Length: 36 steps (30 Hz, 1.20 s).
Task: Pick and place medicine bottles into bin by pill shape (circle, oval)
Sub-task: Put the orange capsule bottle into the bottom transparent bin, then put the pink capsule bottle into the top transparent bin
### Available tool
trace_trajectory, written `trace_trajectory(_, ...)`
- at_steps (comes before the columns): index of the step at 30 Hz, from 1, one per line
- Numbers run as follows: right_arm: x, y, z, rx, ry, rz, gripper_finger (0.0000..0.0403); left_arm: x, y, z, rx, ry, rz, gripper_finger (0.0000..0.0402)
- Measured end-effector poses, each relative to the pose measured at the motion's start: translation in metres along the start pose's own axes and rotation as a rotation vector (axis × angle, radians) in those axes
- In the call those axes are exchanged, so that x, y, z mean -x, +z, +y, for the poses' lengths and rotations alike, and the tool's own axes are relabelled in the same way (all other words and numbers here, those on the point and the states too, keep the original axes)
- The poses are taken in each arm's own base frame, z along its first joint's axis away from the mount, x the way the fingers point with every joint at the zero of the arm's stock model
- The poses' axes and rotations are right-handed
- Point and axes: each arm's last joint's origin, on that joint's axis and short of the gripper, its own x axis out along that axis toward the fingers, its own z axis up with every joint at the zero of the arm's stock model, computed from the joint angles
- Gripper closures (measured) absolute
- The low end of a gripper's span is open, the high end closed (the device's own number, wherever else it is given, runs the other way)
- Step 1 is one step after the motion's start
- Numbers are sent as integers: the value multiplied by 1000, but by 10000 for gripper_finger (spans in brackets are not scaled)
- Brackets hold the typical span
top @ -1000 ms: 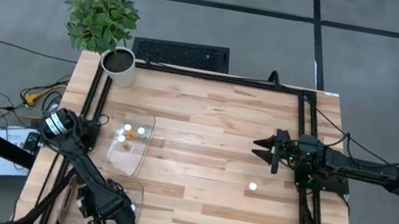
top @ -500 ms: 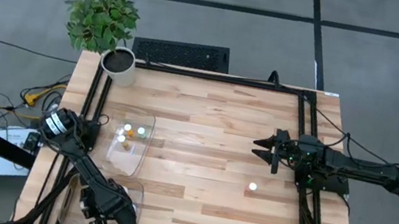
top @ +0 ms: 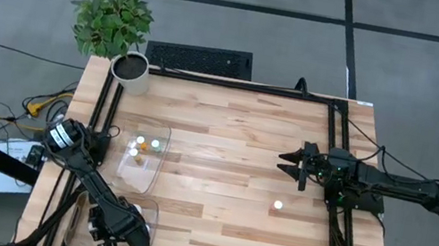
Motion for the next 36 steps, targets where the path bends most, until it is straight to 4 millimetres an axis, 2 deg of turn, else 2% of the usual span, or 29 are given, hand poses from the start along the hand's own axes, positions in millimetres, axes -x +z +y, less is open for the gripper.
trace_trajectory(20, 0, 0, 0, 0, 0, 0, 178, 1, -1, 0, 0, -25, 46, 231)
trace_trajectory(28, 0, 0, 0, 0, 0, 0, 178, 19, -7, -1, -12, 5, 11, 211)
trace_trajectory(36, 0, 0, 0, 0, 0, 0, 178, 37, -21, 3, -1, 83, 28, 202)
